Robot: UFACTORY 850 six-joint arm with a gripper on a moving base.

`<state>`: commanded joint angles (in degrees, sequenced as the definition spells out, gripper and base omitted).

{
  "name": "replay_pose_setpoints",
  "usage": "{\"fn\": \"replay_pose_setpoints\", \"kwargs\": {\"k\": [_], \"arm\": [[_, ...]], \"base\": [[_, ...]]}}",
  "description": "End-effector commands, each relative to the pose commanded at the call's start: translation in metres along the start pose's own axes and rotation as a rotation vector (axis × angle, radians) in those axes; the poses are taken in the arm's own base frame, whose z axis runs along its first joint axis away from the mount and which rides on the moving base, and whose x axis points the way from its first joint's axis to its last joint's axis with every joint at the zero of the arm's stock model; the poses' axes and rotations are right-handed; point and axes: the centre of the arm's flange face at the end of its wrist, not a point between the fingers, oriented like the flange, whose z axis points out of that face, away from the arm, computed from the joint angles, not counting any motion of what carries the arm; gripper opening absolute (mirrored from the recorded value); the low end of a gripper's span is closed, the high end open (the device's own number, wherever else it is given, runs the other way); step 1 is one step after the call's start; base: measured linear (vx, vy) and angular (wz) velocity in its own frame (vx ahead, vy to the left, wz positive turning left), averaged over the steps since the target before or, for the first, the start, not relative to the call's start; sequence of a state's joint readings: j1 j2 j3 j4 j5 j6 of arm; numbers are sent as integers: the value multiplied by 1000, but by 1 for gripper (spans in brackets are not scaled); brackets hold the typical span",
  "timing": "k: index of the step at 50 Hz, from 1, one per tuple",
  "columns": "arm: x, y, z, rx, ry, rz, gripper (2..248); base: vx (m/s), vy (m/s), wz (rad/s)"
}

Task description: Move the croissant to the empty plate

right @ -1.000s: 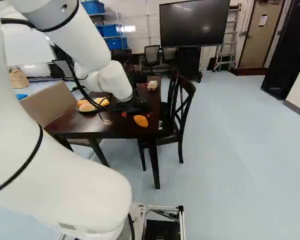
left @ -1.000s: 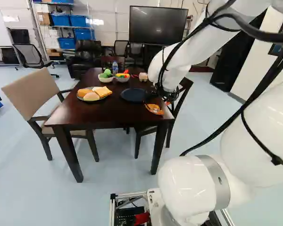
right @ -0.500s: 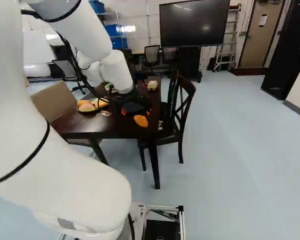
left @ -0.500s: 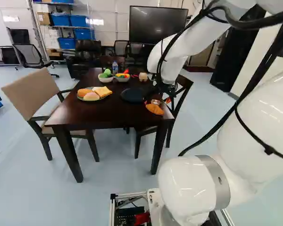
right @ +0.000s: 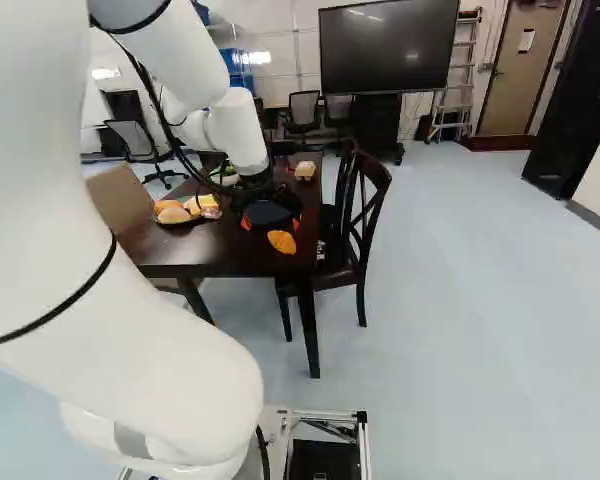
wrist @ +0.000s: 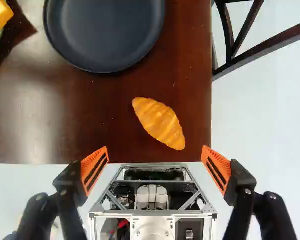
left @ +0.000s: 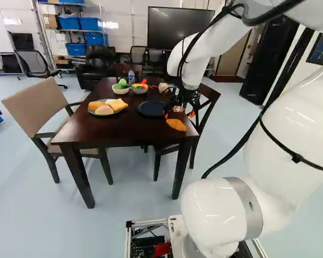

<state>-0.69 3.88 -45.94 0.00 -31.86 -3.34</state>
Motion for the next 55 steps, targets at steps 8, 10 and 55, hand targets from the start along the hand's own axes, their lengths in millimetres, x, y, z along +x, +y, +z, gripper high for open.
{"fn": "replay_pose_setpoints", "kwargs": {"k": [8,10,55], "arm": [[0,0,0,0,0,-79,247],[0,0,0,0,0,-100,247],[18,1,7,29,-80,-574,247]], "base": [[0,0,0],[0,0,0],[0,0,0]]}}
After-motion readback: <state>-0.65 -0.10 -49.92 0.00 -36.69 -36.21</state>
